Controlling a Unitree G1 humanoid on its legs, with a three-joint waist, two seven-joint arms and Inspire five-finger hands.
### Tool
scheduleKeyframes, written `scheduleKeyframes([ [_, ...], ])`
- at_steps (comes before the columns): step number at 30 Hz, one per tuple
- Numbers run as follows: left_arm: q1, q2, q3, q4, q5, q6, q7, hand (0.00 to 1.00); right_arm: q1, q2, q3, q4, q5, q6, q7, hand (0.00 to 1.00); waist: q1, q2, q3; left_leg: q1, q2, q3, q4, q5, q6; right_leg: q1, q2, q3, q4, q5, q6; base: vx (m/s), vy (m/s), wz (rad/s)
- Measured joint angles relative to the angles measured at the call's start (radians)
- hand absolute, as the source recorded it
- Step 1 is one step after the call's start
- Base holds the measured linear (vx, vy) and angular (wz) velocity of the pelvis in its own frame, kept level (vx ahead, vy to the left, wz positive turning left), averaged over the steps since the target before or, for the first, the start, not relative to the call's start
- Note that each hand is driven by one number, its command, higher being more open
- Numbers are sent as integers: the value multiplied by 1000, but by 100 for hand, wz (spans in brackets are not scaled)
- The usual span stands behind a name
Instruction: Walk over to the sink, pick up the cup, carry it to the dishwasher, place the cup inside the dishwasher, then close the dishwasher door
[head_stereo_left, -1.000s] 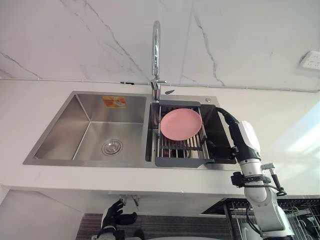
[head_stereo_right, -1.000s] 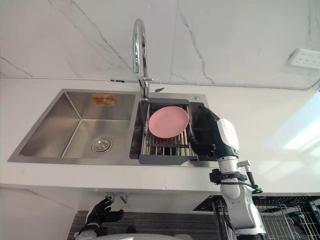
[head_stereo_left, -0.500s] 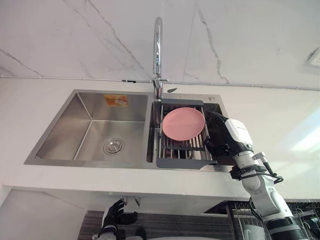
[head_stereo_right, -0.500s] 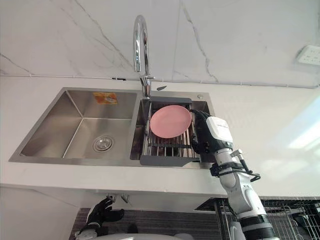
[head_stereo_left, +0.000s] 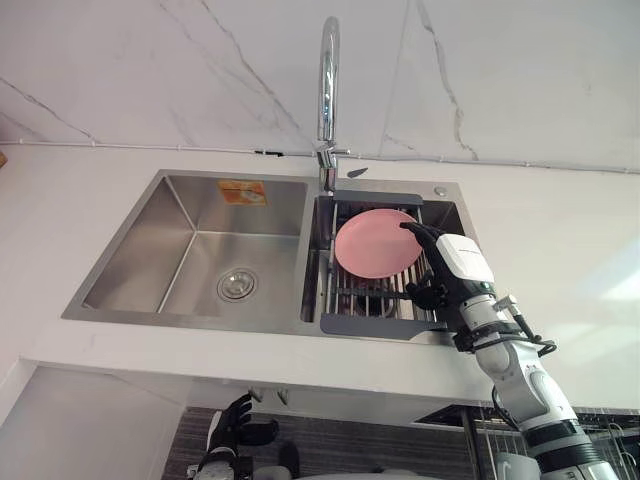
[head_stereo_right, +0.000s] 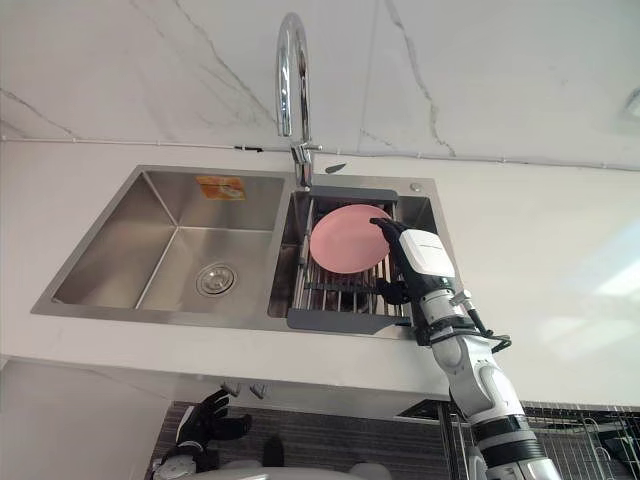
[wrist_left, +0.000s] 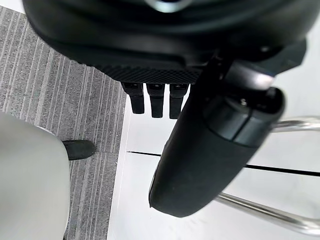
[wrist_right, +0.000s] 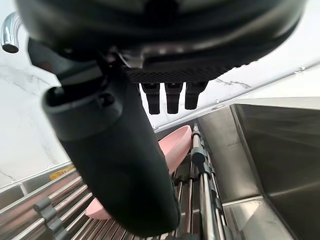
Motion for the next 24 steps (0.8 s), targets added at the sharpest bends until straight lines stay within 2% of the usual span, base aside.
scheduleKeyframes([
  [4, -3, 1, -9, 0, 0, -1, 0, 90, -39, -7, 22, 62, -19, 3, -3, 90, 2, 1, 1, -14, -1, -8, 0, 0, 0, -8, 0, -9, -3, 0, 0, -6, -25, 6],
  [8, -12, 1, -12, -2, 0, -1, 0, 90, -72, -11, 24, 81, -41, 5, -12, 90, 2, 2, 20, -25, -2, -10, 0, 0, 0, -17, -1, -11, -3, 0, 0, -1, -6, 1],
  [19, -12, 1, -13, -4, -15, -1, 0, 90, -109, -34, 54, 114, -57, 26, -35, 90, 5, 2, 21, -38, -3, -17, 0, 0, 0, -28, -1, -18, -1, 0, 0, -9, -8, 1],
  [20, -12, 0, -12, -2, -23, -1, 1, 90, -110, -34, 54, 120, -57, 26, -38, 30, 6, 2, 21, -39, -4, -18, 0, 0, 0, -28, -1, -19, 0, 0, 0, -38, -14, 2],
  [24, -12, 0, -12, -2, -23, -1, 1, 90, -128, -34, 54, 140, -57, 26, -56, 30, 7, 3, 21, -40, -5, -22, 0, 2, 0, -28, -2, -22, 1, -2, 2, -41, -15, 3],
])
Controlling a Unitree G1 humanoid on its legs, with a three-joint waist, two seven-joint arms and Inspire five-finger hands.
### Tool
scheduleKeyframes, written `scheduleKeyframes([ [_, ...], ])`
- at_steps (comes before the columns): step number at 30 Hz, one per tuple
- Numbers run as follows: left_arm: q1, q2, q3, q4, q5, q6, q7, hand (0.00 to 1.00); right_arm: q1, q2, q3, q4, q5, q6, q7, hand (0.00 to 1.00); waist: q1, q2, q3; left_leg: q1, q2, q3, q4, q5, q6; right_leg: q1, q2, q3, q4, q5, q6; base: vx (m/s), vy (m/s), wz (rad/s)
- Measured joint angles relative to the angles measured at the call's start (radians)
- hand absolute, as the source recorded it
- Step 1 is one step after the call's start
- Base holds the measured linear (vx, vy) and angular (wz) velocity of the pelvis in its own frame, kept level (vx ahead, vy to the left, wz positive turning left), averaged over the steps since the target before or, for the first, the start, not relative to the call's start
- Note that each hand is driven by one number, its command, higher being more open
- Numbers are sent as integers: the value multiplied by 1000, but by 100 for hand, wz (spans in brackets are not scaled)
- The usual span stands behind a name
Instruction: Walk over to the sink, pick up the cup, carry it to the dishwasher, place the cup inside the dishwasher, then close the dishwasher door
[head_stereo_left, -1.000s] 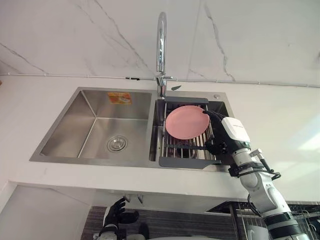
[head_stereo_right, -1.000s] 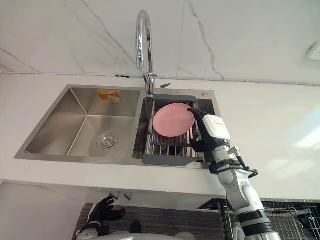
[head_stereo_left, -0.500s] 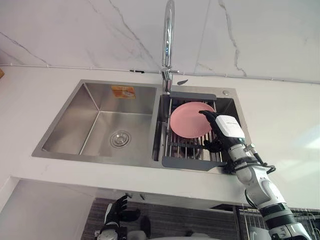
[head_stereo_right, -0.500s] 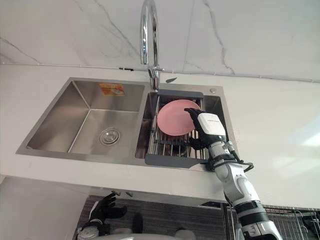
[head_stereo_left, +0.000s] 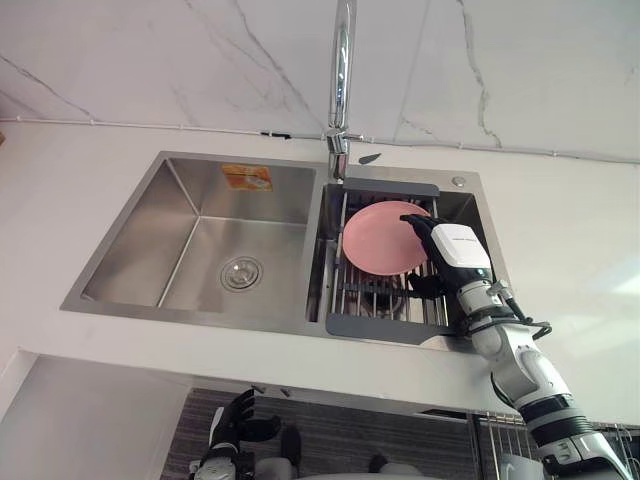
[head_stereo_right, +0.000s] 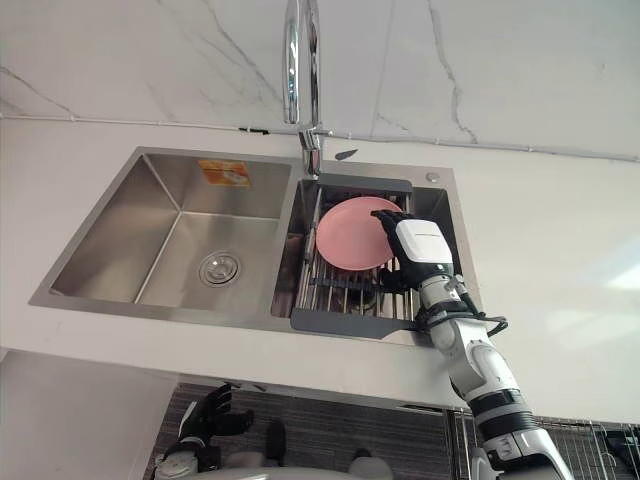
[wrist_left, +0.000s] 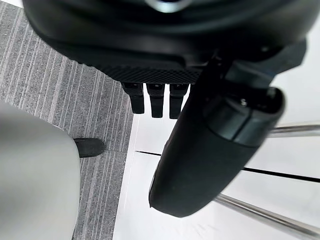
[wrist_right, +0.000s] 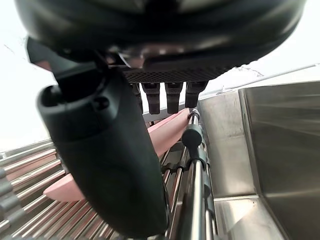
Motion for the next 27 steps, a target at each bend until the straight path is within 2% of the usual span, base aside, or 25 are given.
scheduleKeyframes([
  [4, 0, 0, 0, 0, -1, 0, 0, 90, -21, -20, -2, 2, 0, 5, -19, 30, 0, 0, 0, -2, -1, -6, 0, 2, 1, 1, -1, -6, 0, -2, 1, -27, -17, 4],
  [15, 0, 0, 1, -7, -5, 0, -3, 90, -24, -21, -5, 3, 61, -2, 5, 30, 9, -4, 3, -1, -2, -16, 0, 2, 0, 4, 0, -17, 8, -8, -1, -11, -13, 3],
  [21, 0, 1, 2, -7, -9, 3, -5, 90, -11, 5, -39, -8, 101, -14, 20, 30, 7, -7, 4, 12, 3, -13, 0, 2, 0, 14, 0, -14, 11, -8, -1, -19, -10, 0],
  [27, 0, 1, 5, -13, -10, 8, -5, 90, 60, 31, -46, -98, 165, -19, 32, 30, 3, -8, 5, 24, 6, -2, 0, 3, 0, 18, 0, 1, 17, -8, -1, -22, -9, -5],
])
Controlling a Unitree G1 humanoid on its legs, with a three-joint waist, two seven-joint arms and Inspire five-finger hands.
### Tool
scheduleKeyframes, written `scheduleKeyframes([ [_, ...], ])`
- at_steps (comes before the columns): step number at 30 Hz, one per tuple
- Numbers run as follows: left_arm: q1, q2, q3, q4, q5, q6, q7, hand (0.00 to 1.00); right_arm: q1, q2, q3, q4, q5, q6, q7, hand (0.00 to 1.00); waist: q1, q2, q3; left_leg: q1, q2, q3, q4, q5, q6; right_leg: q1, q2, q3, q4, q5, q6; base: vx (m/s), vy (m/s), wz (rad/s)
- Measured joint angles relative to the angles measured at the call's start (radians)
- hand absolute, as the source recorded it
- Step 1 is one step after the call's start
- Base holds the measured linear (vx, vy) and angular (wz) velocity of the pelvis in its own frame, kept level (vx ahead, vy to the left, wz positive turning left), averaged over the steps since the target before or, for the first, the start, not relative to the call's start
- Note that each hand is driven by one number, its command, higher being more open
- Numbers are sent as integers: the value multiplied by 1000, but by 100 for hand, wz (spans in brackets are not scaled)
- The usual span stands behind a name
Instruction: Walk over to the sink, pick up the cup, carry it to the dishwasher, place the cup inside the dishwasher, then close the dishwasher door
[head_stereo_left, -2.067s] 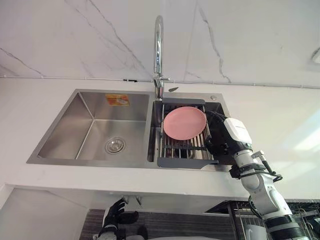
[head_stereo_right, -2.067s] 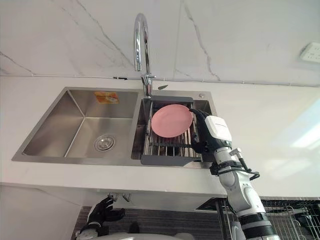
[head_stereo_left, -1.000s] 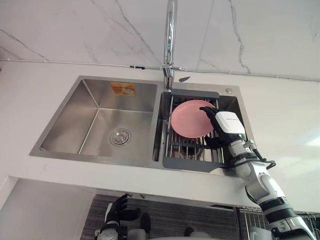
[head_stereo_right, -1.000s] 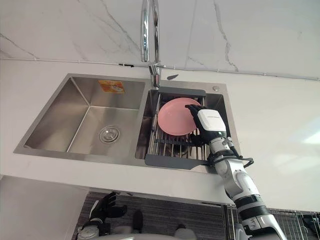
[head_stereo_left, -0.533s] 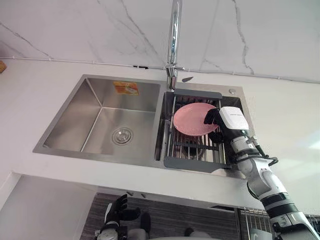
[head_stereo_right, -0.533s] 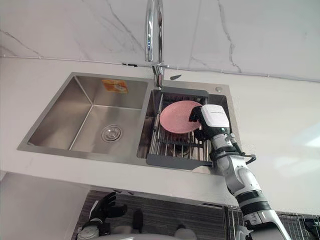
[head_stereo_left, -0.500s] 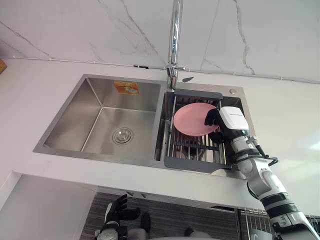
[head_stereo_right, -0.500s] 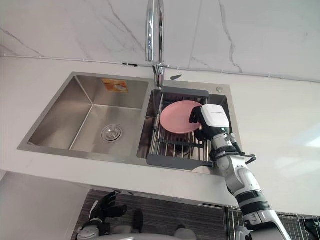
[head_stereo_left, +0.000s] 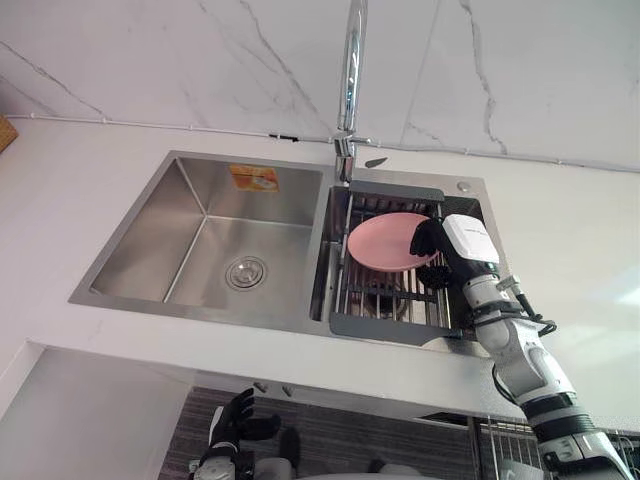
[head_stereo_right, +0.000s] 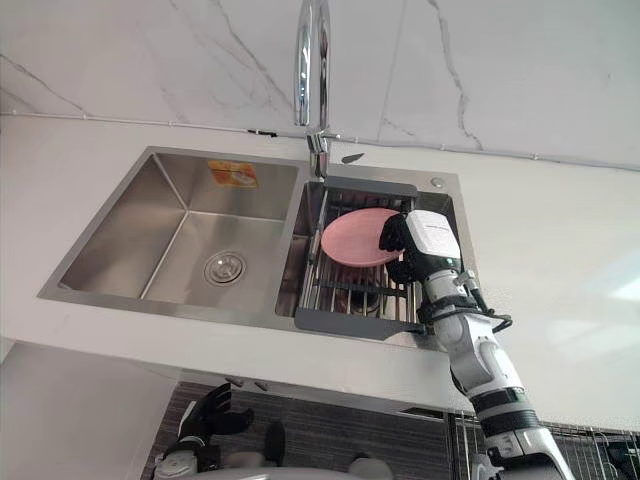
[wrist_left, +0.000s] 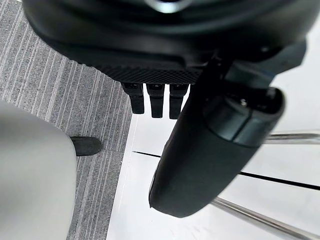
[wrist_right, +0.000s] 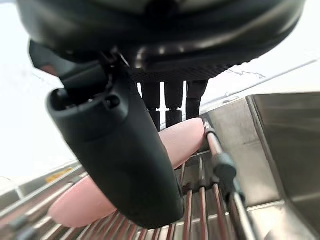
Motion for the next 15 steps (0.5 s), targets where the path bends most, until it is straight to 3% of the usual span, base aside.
scheduleKeyframes([
  [15, 1, -2, 14, 16, 1, 12, -7, 90, 136, 142, -139, -219, 291, -35, 15, 30, -14, 0, 0, 28, 3, 14, 0, 2, -1, 17, 0, 13, 9, 0, 0, -47, -17, -3],
])
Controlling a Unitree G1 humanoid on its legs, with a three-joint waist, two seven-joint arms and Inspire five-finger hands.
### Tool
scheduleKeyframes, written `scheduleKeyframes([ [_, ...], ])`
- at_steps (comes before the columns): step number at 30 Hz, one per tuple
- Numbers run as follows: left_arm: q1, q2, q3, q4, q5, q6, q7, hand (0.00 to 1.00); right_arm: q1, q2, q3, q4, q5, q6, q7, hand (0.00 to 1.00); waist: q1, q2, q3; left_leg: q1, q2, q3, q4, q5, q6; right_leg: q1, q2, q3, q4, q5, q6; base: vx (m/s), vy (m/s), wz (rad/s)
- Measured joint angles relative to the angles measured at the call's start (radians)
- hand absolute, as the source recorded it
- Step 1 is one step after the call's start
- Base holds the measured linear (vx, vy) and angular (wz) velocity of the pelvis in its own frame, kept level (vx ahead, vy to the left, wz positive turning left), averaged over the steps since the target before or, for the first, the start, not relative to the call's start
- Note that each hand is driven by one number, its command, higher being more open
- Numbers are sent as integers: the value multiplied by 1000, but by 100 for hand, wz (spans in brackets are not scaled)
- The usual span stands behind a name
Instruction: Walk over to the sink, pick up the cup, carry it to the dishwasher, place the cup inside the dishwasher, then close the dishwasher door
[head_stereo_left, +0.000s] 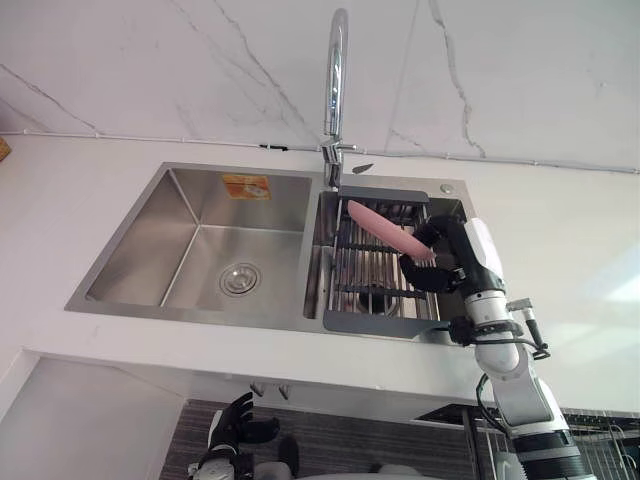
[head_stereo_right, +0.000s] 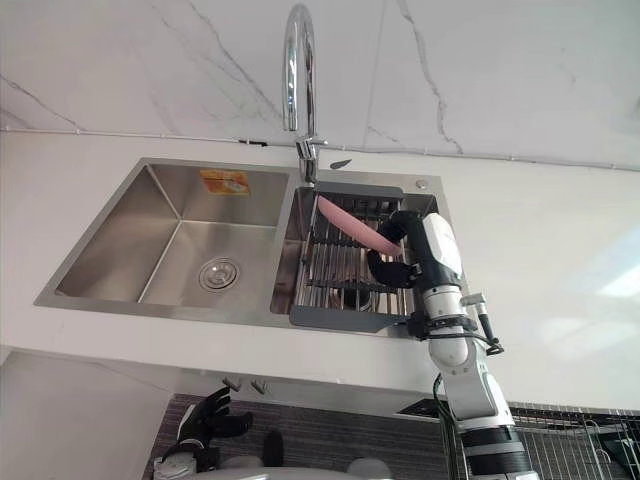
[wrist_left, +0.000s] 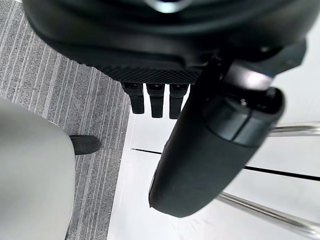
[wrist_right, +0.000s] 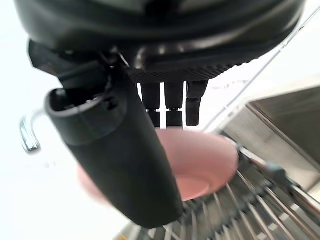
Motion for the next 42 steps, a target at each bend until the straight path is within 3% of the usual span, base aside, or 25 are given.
scheduleKeyframes([
  [19, -2, 0, 4, 8, 1, 0, -10, 90, 27, 49, -56, -54, 59, -18, 1, 30, -5, 1, -1, 0, 1, 1, 0, 1, 0, 1, 1, 1, -2, 0, 0, -4, -2, 0],
  [35, -6, 5, -15, 17, 10, 1, -9, 90, 102, 96, -149, -296, 55, -55, -45, 30, -22, 0, -11, 4, 21, 21, 10, 0, -6, 1, 13, 23, -2, 5, -8, -22, -11, -4],
  [37, -14, 8, -37, 21, 12, 1, -9, 90, 113, 100, -165, -322, 55, -55, -46, 30, -24, 0, -10, -31, 20, 2, 55, -10, -6, -3, 13, 11, 1, 6, -10, -55, -23, 26],
  [40, -24, 9, -40, 21, 12, 0, -9, 90, 109, 100, -167, -339, 55, -56, -60, 30, -22, 6, -9, -103, 29, -8, 188, -73, -20, -38, 17, 15, 34, 1, -18, -79, -3, -1],
  [41, -27, 13, -39, 19, 10, -1, -9, 90, 104, 99, -164, -353, 54, -58, -61, 30, -21, 6, -7, -149, 30, -45, 278, -115, -33, -72, 17, 34, 62, -7, -25, -81, 26, -36],
  [42, -30, 10, -36, 16, 9, -1, -9, 90, 93, 96, -162, -353, 54, -62, -61, 30, -18, 7, -5, -183, 28, -101, 358, -155, -24, -92, 22, 51, 72, -9, -27, -67, 48, -79],
])
